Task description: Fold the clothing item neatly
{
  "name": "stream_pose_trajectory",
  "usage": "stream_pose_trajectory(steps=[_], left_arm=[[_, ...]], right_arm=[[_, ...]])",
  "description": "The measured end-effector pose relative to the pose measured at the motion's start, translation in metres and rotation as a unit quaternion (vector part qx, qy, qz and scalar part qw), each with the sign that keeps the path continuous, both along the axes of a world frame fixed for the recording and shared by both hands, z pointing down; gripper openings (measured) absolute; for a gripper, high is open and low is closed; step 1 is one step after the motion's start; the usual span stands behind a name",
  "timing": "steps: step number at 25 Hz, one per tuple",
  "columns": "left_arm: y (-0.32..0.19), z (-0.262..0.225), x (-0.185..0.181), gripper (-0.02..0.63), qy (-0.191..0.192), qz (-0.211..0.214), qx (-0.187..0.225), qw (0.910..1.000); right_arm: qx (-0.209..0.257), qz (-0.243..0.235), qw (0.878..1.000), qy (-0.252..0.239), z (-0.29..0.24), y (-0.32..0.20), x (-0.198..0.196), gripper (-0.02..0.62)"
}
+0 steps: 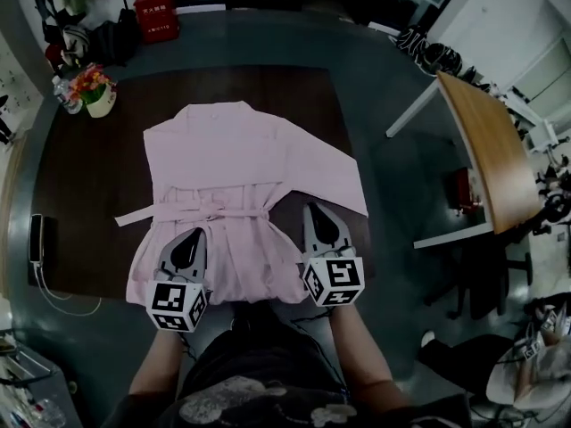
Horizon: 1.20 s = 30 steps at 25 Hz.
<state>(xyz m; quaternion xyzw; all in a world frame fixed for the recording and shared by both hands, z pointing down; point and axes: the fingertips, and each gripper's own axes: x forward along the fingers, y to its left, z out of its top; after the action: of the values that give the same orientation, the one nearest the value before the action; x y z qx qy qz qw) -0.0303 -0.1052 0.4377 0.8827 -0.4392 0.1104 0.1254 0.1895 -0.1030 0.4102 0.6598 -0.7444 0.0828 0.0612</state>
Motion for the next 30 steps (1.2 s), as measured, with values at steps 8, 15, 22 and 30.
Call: stream_pose_trajectory(steps=[8,15,22,30], left_arm=[[0.059,0.001,0.007,0.011,0.02,0.045,0.0,0.9988],[0.08,0.001,0.018,0.011,0.02,0.046,-0.009,0.9987],[0.079,-0.01,0.091,0.011,0.007,0.04,0.006,0.9992],[0.077,-0.006,0.22,0.011,-0.006,0.01,-0.008,0.9999]], right_arm=[[0.03,0.088,0.995,-0.046,-0.011,0.094,0.023,-0.004],[0.028,0.141,0.989,-0.022,-0.015,0.124,0.074,-0.003],[0.045,0.13,0.99,-0.038,-0.012,0.114,0.14,-0.003],[0.021,0.133,0.989,-0.06,0.012,0.125,0.285,-0.003]])
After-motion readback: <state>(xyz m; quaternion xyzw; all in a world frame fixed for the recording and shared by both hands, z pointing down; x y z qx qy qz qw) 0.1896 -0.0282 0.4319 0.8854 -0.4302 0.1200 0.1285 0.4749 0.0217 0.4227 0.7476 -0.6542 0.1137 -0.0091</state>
